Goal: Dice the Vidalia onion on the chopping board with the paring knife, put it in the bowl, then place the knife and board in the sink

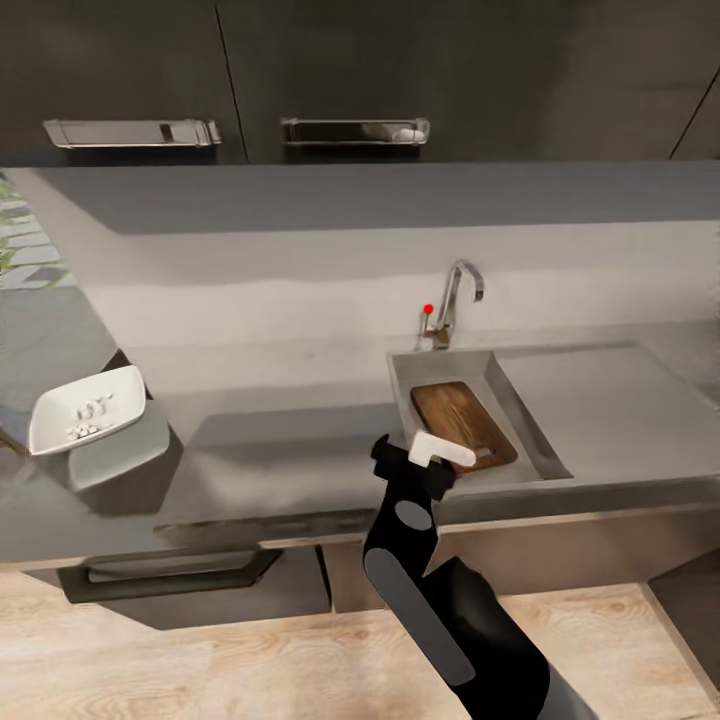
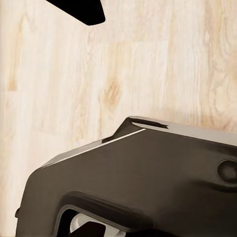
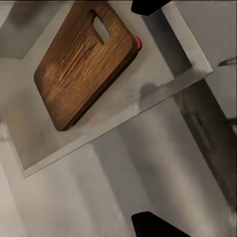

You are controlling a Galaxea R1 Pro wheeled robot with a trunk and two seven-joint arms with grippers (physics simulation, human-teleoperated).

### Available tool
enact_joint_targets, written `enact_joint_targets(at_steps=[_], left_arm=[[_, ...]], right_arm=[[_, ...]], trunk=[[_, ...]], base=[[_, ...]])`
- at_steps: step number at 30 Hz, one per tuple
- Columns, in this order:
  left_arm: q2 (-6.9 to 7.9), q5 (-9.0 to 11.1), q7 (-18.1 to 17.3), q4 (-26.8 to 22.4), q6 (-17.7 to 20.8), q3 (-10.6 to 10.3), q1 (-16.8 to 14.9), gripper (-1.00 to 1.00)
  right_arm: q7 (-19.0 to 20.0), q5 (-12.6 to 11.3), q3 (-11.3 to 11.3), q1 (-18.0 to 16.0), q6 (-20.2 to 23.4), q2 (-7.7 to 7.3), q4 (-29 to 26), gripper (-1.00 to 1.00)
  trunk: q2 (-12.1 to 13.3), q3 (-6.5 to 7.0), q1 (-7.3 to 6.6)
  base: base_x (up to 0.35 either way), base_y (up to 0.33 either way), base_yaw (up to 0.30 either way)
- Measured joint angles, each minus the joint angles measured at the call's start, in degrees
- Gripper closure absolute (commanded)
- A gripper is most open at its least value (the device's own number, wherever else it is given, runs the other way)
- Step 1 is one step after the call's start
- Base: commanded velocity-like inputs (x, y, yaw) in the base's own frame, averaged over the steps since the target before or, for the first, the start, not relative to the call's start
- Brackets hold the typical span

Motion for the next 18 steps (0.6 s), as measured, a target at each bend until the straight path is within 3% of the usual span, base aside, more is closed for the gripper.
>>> enact_joint_targets(at_steps=[18], left_arm=[[0.00,0.0,0.0,0.0,0.0,0.0,0.0,-1.00]], right_arm=[[0.0,0.0,0.3,0.0,-0.2,-0.96,0.0,-1.00]], trunk=[[0.0,0.00,0.00]], base=[[-0.336,0.000,0.000]])
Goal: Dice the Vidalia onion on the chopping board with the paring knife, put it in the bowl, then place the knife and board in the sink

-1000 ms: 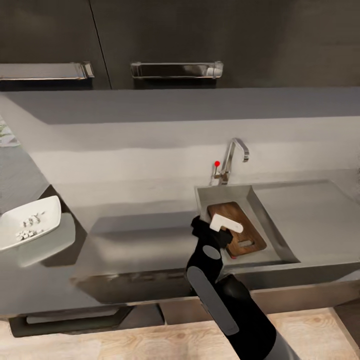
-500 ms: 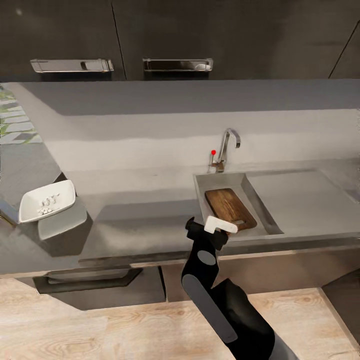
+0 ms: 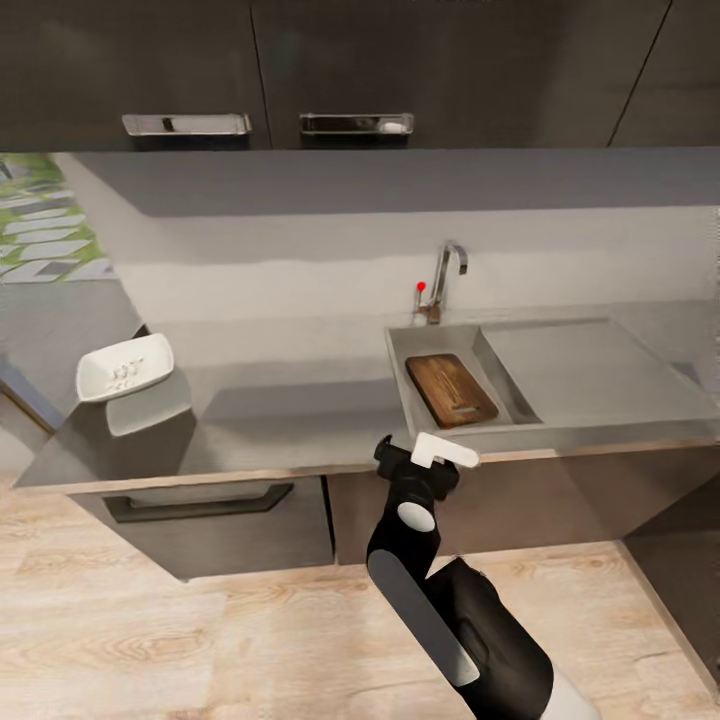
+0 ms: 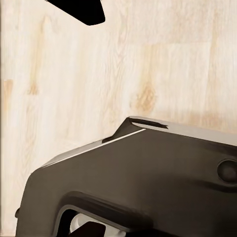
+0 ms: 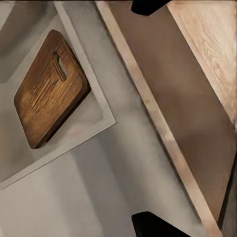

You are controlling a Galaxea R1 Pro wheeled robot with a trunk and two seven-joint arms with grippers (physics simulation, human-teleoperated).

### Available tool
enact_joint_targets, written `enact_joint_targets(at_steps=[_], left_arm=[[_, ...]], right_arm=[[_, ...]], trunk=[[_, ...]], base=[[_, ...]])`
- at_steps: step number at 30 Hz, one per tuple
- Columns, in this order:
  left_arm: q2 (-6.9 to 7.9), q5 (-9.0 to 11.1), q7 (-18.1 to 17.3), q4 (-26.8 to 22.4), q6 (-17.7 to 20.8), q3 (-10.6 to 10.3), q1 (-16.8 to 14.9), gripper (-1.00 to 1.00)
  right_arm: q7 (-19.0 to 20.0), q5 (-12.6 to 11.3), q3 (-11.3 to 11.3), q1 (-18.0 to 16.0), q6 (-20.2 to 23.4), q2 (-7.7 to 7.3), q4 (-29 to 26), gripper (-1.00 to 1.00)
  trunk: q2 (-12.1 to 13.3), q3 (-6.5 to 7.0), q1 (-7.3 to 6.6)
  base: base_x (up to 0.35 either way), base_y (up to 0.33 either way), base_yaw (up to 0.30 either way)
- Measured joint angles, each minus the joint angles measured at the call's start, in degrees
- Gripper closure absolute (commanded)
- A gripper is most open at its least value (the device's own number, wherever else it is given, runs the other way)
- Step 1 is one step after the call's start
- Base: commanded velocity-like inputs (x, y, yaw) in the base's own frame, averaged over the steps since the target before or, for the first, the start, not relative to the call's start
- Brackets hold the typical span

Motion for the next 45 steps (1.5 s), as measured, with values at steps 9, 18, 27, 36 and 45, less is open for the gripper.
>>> enact_joint_targets(at_steps=[9,18,27,36,45], left_arm=[[0.00,0.0,0.0,0.0,0.0,0.0,0.0,-1.00],[0.00,0.0,0.0,0.0,0.0,0.0,0.0,-1.00],[0.00,0.0,0.0,0.0,0.0,0.0,0.0,-1.00],[0.00,0.0,0.0,0.0,0.0,0.0,0.0,-1.00],[0.00,0.0,0.1,0.0,0.0,0.0,0.0,-1.00]], right_arm=[[0.0,-0.2,1.3,0.0,-4.6,-2.97,0.0,-1.00],[-0.3,-3.2,14.7,0.0,-18.0,-13.18,0.2,-1.00],[-2.2,-9.7,36.0,0.1,-37.8,-23.91,3.0,-1.00],[-7.2,-17.9,63.3,0.1,-67.0,-25.03,25.7,-1.00],[13.0,-38.8,72.6,0.1,-76.0,-24.75,40.4,-1.00]], trunk=[[0.0,0.00,0.00],[0.0,-0.01,-0.03],[0.0,-0.01,-0.04],[0.0,-0.01,-0.03],[0.0,0.00,-0.03]], base=[[-0.336,0.000,0.000],[-0.164,0.000,0.000],[-0.006,0.000,0.000],[0.000,0.000,0.000],[0.000,0.000,0.000]])
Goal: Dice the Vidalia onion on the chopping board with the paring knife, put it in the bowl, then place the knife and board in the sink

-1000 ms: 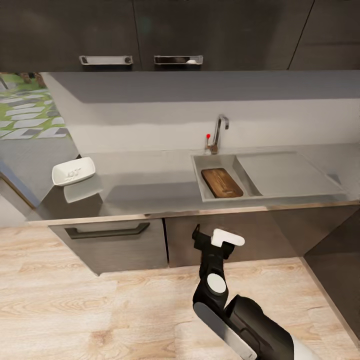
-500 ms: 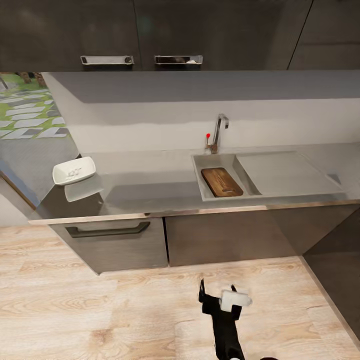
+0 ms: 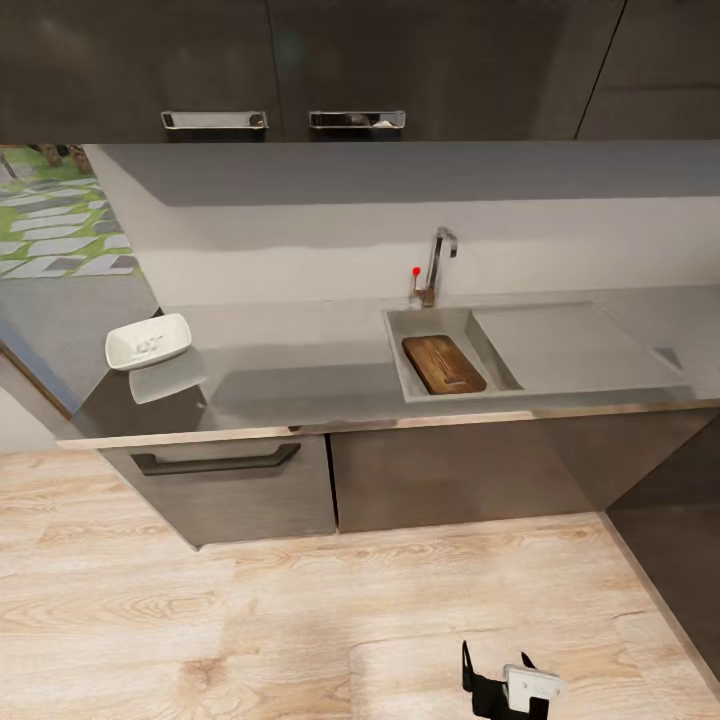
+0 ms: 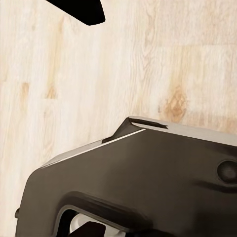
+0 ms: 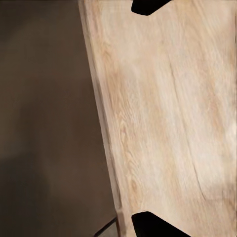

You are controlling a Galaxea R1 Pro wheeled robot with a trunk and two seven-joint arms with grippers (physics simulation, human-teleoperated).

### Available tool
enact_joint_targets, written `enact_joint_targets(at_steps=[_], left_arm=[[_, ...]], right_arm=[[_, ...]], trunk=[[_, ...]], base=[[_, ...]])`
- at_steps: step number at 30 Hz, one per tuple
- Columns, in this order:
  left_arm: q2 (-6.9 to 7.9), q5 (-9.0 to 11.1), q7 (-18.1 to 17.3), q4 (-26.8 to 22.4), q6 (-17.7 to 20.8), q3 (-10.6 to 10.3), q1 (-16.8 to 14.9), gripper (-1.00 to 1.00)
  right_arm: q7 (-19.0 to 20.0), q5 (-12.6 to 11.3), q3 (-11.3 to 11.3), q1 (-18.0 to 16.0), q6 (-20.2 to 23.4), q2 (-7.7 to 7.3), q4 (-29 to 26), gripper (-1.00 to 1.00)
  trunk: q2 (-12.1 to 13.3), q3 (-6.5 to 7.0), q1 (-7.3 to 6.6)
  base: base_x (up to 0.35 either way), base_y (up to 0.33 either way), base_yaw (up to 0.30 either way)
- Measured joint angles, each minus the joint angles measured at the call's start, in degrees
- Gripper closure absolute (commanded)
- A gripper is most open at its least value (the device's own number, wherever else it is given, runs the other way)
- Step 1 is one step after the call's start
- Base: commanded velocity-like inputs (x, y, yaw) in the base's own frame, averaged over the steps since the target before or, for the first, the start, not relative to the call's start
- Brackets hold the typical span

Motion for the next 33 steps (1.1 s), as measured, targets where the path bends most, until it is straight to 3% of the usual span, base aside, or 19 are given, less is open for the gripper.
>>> enact_joint_targets(at_steps=[1,3,6,8,10,13,15,17,30,33], left_arm=[[0.00,0.0,0.0,0.0,0.0,0.0,0.0,-1.00],[0.00,0.0,0.0,0.0,0.0,0.0,0.0,-1.00],[-0.04,0.0,0.0,0.0,0.0,0.0,0.0,-1.00],[-0.07,0.0,0.0,-0.1,0.0,0.0,0.0,-1.00],[-0.06,0.0,0.0,0.0,0.0,0.0,0.0,-1.00],[-0.08,0.0,0.0,0.0,0.0,0.0,0.0,-1.00],[-0.07,0.0,0.0,0.0,0.0,0.0,0.0,-1.00],[-0.08,0.0,0.0,0.0,0.0,0.0,0.0,-1.00],[-0.08,0.0,0.0,0.0,0.0,0.0,0.0,-1.00],[-0.09,0.0,0.0,-0.1,0.0,0.0,0.0,-1.00]], right_arm=[[2.3,-1.8,0.1,0.0,0.0,0.03,0.8,-1.00],[11.5,-8.9,0.3,0.0,0.0,0.10,3.8,-1.00],[20.5,-15.8,0.4,0.1,1.2,0.17,6.6,-1.00],[28.2,-21.6,0.4,0.1,4.3,0.64,10.0,-1.00],[33.1,-25.0,0.4,0.1,7.1,1.49,13.0,-1.00],[40.2,-29.7,0.3,0.1,11.5,4.17,19.3,-1.00],[43.0,-31.6,0.3,0.1,13.8,6.16,22.7,-1.00],[43.5,-32.0,0.3,0.1,14.2,6.56,23.3,-1.00],[43.6,-32.3,0.2,0.2,14.4,6.67,23.6,-1.00],[43.4,-33.7,0.2,0.3,14.4,6.66,23.6,-1.00]], trunk=[[0.0,0.00,0.00],[0.0,0.00,0.00],[0.0,0.00,0.00],[0.0,0.00,0.00],[0.0,0.00,0.00],[0.0,0.00,0.00],[0.0,0.00,0.00],[0.0,0.00,0.00],[0.0,0.01,0.00],[0.0,0.20,0.00]], base=[[0.000,0.000,0.000],[0.000,0.000,0.000],[0.000,0.000,0.000],[0.000,0.000,0.000],[0.000,0.000,0.000],[0.000,0.000,0.000],[0.000,0.000,0.000],[0.000,0.000,0.000],[0.000,0.000,0.000],[0.000,0.000,0.000]])
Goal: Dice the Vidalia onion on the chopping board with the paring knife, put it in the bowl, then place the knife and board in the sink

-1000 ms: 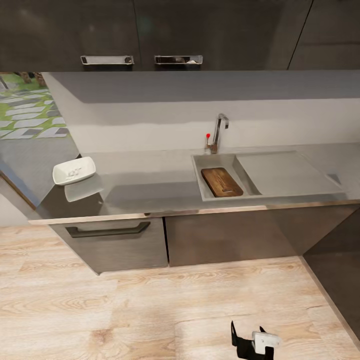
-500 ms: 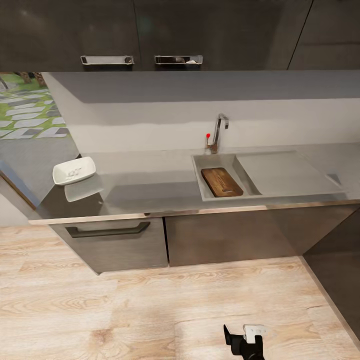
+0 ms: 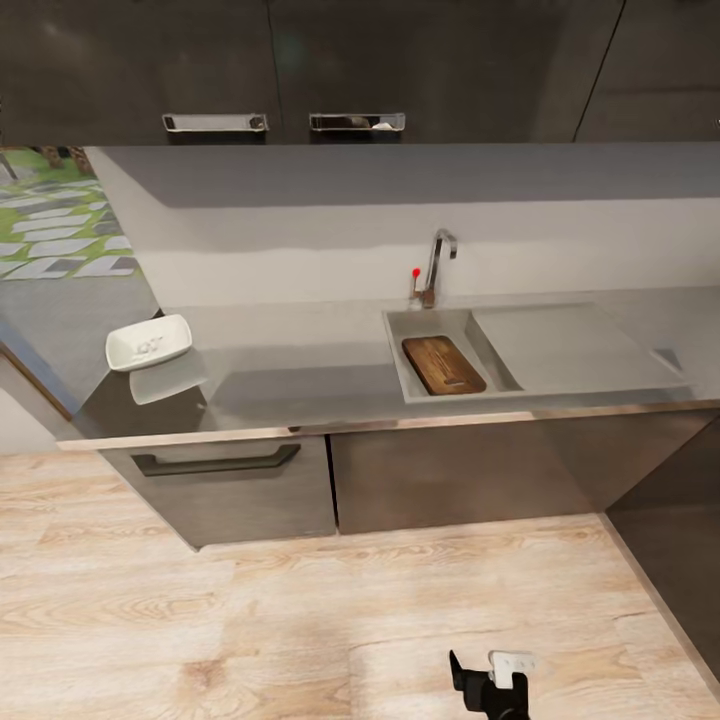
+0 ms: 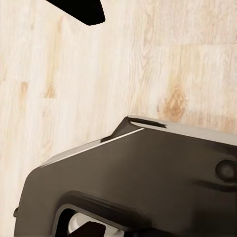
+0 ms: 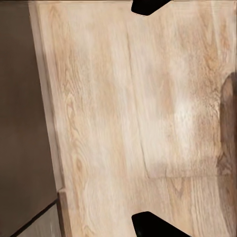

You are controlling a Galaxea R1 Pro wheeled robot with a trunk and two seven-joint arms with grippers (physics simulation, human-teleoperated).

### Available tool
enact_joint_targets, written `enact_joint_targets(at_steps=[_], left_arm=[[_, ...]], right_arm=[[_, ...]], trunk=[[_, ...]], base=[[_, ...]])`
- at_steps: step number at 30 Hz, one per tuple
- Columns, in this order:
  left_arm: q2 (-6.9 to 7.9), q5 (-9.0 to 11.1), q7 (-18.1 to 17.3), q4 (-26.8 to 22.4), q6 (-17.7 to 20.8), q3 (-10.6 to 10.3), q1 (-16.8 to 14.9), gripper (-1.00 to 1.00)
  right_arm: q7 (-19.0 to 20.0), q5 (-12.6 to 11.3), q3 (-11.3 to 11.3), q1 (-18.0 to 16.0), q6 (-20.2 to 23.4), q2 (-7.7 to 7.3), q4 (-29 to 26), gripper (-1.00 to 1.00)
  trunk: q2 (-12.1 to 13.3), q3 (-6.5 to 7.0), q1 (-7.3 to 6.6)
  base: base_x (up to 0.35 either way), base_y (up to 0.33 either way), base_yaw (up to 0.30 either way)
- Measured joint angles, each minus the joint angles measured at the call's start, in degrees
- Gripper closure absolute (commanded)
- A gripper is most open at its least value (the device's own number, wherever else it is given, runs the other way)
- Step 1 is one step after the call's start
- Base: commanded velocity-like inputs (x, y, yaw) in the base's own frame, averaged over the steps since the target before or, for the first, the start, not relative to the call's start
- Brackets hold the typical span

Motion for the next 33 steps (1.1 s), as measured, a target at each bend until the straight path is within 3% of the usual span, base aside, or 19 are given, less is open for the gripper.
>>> enact_joint_targets(at_steps=[5,8,16,27,33], left_arm=[[0.00,0.0,0.0,0.0,0.0,0.0,0.0,-1.00],[0.00,0.0,0.0,0.0,0.0,0.0,0.0,-1.00],[0.02,0.0,0.0,0.0,0.0,0.0,0.0,-1.00],[0.04,0.0,0.0,-0.1,0.0,0.0,0.0,-1.00],[0.05,0.0,0.0,-0.1,0.0,0.0,0.0,-1.00]], right_arm=[[0.0,-5.2,0.0,0.4,-0.1,0.04,0.0,-1.00],[0.0,-6.2,0.0,0.8,-0.1,0.04,0.0,-1.00],[0.1,-6.8,0.1,4.1,-0.3,0.08,0.0,-1.00],[0.3,-6.8,0.1,11.4,-2.4,0.35,0.0,-1.00],[0.4,-6.7,0.1,14.5,-2.5,2.36,0.1,-1.00]], trunk=[[0.0,0.42,0.00],[0.0,0.69,0.00],[0.0,1.41,0.00],[0.0,2.40,0.00],[0.0,2.95,0.00]], base=[[0.000,0.000,0.000],[0.000,0.000,0.000],[0.000,0.000,0.000],[0.000,0.000,0.000],[0.000,0.000,0.000]])
